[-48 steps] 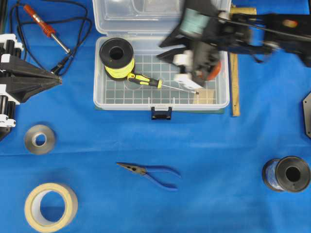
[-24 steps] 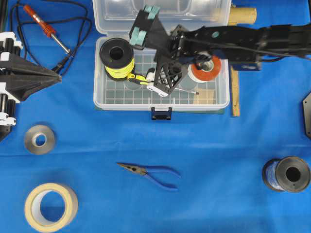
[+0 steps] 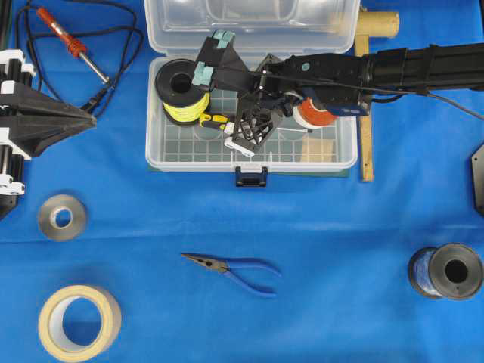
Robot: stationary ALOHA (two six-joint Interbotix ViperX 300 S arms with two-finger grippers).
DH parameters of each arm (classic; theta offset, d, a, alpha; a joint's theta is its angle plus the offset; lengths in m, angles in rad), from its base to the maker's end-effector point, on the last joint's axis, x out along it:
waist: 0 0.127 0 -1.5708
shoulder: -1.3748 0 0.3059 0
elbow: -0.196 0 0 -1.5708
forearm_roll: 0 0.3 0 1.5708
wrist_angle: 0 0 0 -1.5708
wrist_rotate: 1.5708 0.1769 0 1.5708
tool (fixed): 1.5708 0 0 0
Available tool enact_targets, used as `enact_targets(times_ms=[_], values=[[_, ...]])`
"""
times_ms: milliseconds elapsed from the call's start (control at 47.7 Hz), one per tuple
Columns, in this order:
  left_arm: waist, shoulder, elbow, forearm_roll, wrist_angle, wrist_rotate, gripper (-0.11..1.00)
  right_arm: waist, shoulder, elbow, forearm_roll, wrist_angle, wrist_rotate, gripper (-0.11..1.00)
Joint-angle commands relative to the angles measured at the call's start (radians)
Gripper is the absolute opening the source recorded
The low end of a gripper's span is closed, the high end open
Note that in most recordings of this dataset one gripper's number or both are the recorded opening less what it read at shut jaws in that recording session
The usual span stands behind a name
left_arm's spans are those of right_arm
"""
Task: Pick the screwdriver from the toolbox among several items.
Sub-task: 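Lower the right gripper and close it on the screwdriver handle, then lift the screwdriver out of the toolbox and carry it toward the pliers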
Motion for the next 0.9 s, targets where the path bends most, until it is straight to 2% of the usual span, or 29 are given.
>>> enact_targets(times_ms=[0,42,105,147,357,587,755,881], values=[[0.002,0.003,-0.008,-0.003,-0.009,-0.003,0.0,0.0,-0.017,-0.018,0.003,-0.003,-0.003,0.6],[0.002,0.003,-0.006,-0.002,-0.008,-0.003,0.0,0.002,-0.017,-0.018,0.003,-0.002,-0.003,0.51],[0.002,0.002,-0.006,-0.003,-0.008,-0.003,0.0,0.008,-0.023,-0.018,0.005,0.006,-0.003,0.31],[0.003,0.002,-0.006,-0.002,-0.008,-0.003,0.0,0.011,-0.029,-0.018,0.009,0.014,-0.003,0.26],[0.006,0.002,-0.008,-0.003,-0.006,-0.003,0.0,0.034,-0.138,-0.017,0.017,0.078,0.003,0.26],[0.021,0.002,-0.008,-0.003,-0.005,-0.005,0.0,0.086,-0.328,-0.018,0.018,0.193,0.038,0.26],[0.031,0.002,-0.006,-0.003,-0.003,-0.006,0.0,0.187,-0.428,-0.017,0.014,0.241,0.117,0.26],[0.035,0.002,-0.005,-0.005,-0.005,-0.006,0.0,0.293,-0.413,-0.014,-0.011,0.218,0.187,0.26]])
